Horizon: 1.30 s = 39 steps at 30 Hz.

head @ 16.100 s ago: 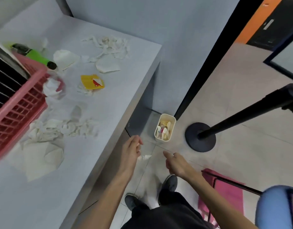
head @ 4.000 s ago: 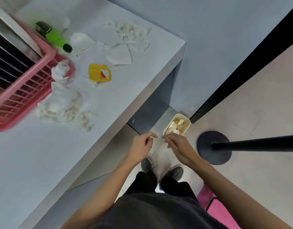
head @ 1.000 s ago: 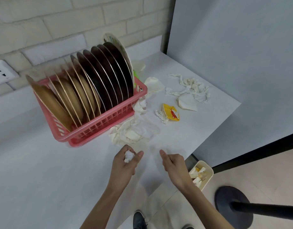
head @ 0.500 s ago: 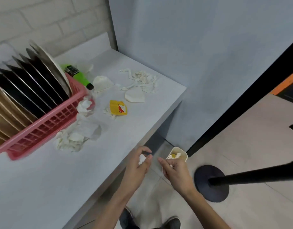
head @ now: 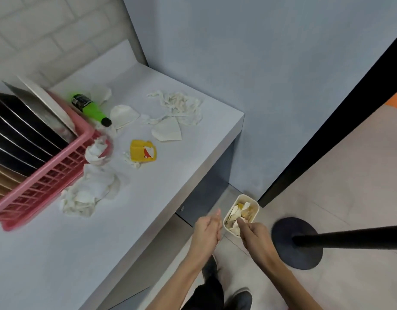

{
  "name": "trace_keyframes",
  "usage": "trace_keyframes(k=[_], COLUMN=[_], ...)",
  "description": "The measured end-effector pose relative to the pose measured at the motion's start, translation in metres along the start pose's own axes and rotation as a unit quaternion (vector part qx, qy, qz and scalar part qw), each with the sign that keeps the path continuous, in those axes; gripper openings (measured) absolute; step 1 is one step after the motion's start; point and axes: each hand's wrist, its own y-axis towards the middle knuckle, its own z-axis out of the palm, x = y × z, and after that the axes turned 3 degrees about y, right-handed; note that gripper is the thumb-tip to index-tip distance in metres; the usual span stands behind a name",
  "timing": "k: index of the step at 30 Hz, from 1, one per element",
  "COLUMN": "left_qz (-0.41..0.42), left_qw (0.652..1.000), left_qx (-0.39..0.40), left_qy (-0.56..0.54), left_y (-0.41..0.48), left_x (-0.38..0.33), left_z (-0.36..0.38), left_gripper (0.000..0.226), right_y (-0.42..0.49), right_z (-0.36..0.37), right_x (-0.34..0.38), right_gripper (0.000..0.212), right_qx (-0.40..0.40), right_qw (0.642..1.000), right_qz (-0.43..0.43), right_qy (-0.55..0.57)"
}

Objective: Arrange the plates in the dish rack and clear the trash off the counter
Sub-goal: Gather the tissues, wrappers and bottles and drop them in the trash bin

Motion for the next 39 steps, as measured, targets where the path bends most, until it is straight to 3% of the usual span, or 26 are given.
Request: trace_keyframes(k=[9, 13, 17, 22, 24, 26, 32, 39], left_qz=[-0.021, -0.085, -0.123, -0.064, -0.036, -0.023, 0.058, 0.132], left_qw=[0.992, 0.987, 0.980, 0.969, 0.966, 0.960, 0.949, 0.905], left_qx=[0.108, 0.124, 0.121, 0.120, 0.121, 0.127, 0.137, 0.071], left_qy=[0.067, 0.055, 0.094, 0.206, 0.226, 0.248, 0.277, 0.398], left_y=[0.092, 0.140, 0.187, 0.234, 0.256, 0.279, 0.336, 0.389], left_x=[0.044, 0.093, 0.162, 0.245, 0.276, 0.303, 0.376, 0.461], left_z=[0.012, 0.036, 0.068, 0.109, 0.120, 0.133, 0.182, 0.213], left_gripper=[0.021, 0.027, 0.020, 0.009, 0.012, 0.013, 0.010, 0.012], right_y=[0.070, 0.100, 0.139, 0.188, 0.213, 0.239, 0.331, 0.423], right_z=[-0.013, -0.032, -0.044, -0.046, -0.041, -0.038, -0.020, -0.015], right_x=[-0.059, -0.115, -0.183, -0.255, -0.275, -0.292, -0.351, -0.443], right_gripper=[0.054, 0.030, 0.019, 0.018, 0.013, 0.031, 0.026, 0.032], right_qx=[-0.046, -0.017, 0.013, 0.021, 0.016, 0.006, 0.015, 0.006], right_qw=[0.994, 0.986, 0.966, 0.974, 0.977, 0.979, 0.993, 0.996], right_qz=[0.098, 0.166, 0.259, 0.218, 0.208, 0.197, 0.110, 0.015], right_qy=[-0.010, -0.010, -0.020, -0.060, -0.052, -0.049, -0.038, -0.092])
